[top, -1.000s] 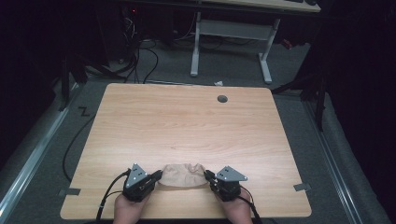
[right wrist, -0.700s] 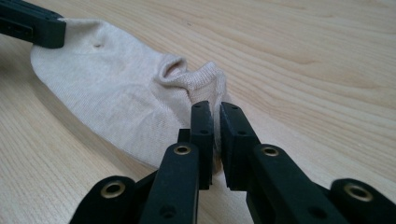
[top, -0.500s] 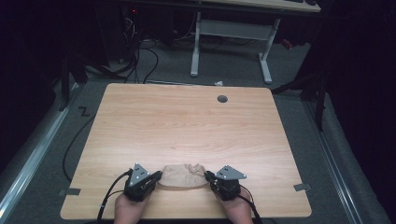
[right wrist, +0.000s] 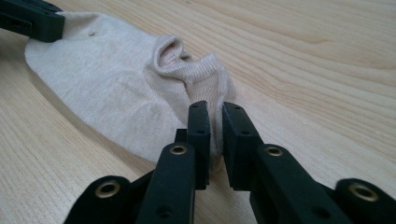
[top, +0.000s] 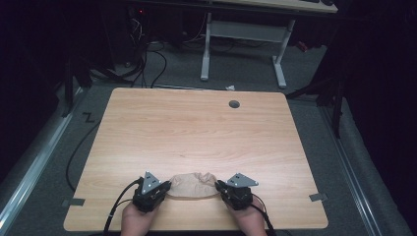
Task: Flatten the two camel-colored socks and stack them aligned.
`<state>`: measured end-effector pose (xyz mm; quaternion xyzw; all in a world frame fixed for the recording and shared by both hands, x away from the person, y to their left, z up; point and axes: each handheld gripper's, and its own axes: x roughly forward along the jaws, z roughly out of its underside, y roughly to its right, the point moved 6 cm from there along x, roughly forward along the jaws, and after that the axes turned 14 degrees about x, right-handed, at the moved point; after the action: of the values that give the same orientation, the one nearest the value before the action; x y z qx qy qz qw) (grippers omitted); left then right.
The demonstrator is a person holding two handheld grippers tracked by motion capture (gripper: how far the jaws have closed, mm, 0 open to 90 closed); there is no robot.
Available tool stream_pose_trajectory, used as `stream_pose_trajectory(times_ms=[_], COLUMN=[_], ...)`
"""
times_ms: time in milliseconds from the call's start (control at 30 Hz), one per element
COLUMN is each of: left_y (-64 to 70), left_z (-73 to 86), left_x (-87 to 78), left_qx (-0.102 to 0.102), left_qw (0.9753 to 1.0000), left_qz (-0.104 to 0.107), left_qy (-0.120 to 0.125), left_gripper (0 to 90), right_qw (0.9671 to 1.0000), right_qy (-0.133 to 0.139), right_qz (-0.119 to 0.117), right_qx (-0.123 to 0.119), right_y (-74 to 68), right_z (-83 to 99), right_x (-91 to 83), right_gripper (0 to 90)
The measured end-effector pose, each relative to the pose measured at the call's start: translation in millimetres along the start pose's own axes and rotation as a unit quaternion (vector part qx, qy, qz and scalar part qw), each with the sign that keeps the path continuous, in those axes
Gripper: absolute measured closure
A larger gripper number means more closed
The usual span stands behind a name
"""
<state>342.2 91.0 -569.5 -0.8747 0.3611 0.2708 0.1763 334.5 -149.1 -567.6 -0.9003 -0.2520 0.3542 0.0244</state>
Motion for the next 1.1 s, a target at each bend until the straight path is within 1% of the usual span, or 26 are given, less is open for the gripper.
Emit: stream_pose_trajectory(times_ms=[67, 133, 200, 367, 467, 533, 600, 667, 733, 800, 833, 867, 900, 1000, 1033, 1067, 1100], left_y=[-1.0, -2.2, -2.1, -3.1, -3.1, -2.8, -3.4, -4.6, -7.2, -10.6, -12.6, -15.0, -19.8, -34.5, -41.2, -49.6, -56.3], left_z=[-0.1, -0.1, -0.1, -0.2, -0.2, -0.4, -0.6, -1.4, -2.4, -2.9, -3.7, -4.5, -5.2, -7.6, -8.5, -9.8, -10.4], left_x=[-0.2, -0.8, -0.6, -1.0, -1.0, -1.3, -2.1, -2.6, -3.4, -4.1, -4.6, -5.3, -6.5, -9.1, -11.1, -13.6, -14.8], left_qx=[-0.003, -0.006, -0.012, -0.016, -0.019, -0.018, -0.019, -0.022, -0.030, -0.035, -0.038, -0.037, -0.025, -0.031, -0.027, -0.021, -0.014], left_qw=[1.0000, 0.9999, 0.9999, 0.9998, 0.9997, 0.9997, 0.9996, 0.9995, 0.9991, 0.9989, 0.9987, 0.9987, 0.9992, 0.9988, 0.9987, 0.9983, 0.9979], left_qz=[-0.003, -0.003, 0.000, -0.003, 0.004, 0.005, 0.008, 0.008, 0.007, 0.004, 0.006, 0.005, -0.008, -0.016, -0.026, -0.040, -0.049], left_qy=[0.004, 0.008, 0.008, 0.010, 0.014, 0.016, 0.018, 0.022, 0.028, 0.031, 0.034, 0.036, 0.032, 0.035, 0.035, 0.037, 0.039], left_gripper=[79.1, 76.8, 73.9, 67.3, 67.0, 67.1, 66.4, 65.6, 65.0, 64.7, 64.4, 64.0, 64.0, 63.0, 62.9, 62.9, 62.8], right_qw=[1.0000, 1.0000, 1.0000, 0.9997, 0.9995, 0.9994, 0.9993, 0.9992, 0.9990, 0.9987, 0.9986, 0.9984, 0.9983, 0.9979, 0.9978, 0.9978, 0.9977], right_qy=[0.000, 0.003, 0.006, 0.022, 0.030, 0.033, 0.036, 0.040, 0.045, 0.050, 0.053, 0.056, 0.058, 0.063, 0.064, 0.064, 0.063], right_qz=[-0.001, -0.003, -0.005, -0.007, -0.006, -0.005, -0.003, -0.002, 0.000, 0.001, 0.002, 0.002, 0.004, 0.011, 0.014, 0.018, 0.025], right_qx=[0.004, 0.007, 0.002, 0.002, 0.002, 0.003, 0.007, 0.008, 0.010, 0.007, 0.005, 0.005, 0.006, 0.003, 0.004, 0.005, 0.004], right_y=[0.8, 1.1, 1.3, 0.2, 1.0, 2.5, 3.6, 5.2, 7.1, 10.1, 11.2, 12.7, 14.7, 22.0, 24.4, 27.1, 30.6], right_z=[-0.3, -0.3, -0.4, -4.4, -6.5, -7.2, -7.9, -8.9, -10.1, -11.5, -12.0, -12.7, -13.6, -17.3, -19.0, -20.8, -23.6], right_x=[0.1, -0.8, -1.7, -6.5, -9.5, -10.4, -11.1, -12.6, -13.6, -15.7, -16.4, -17.2, -17.9, -17.8, -17.1, -16.5, -16.1], right_gripper=[78.4, 76.6, 75.7, 74.3, 72.7, 70.5, 68.1, 65.9, 64.2, 63.0, 62.5, 61.6, 60.6, 58.2, 57.7, 56.9, 56.1])
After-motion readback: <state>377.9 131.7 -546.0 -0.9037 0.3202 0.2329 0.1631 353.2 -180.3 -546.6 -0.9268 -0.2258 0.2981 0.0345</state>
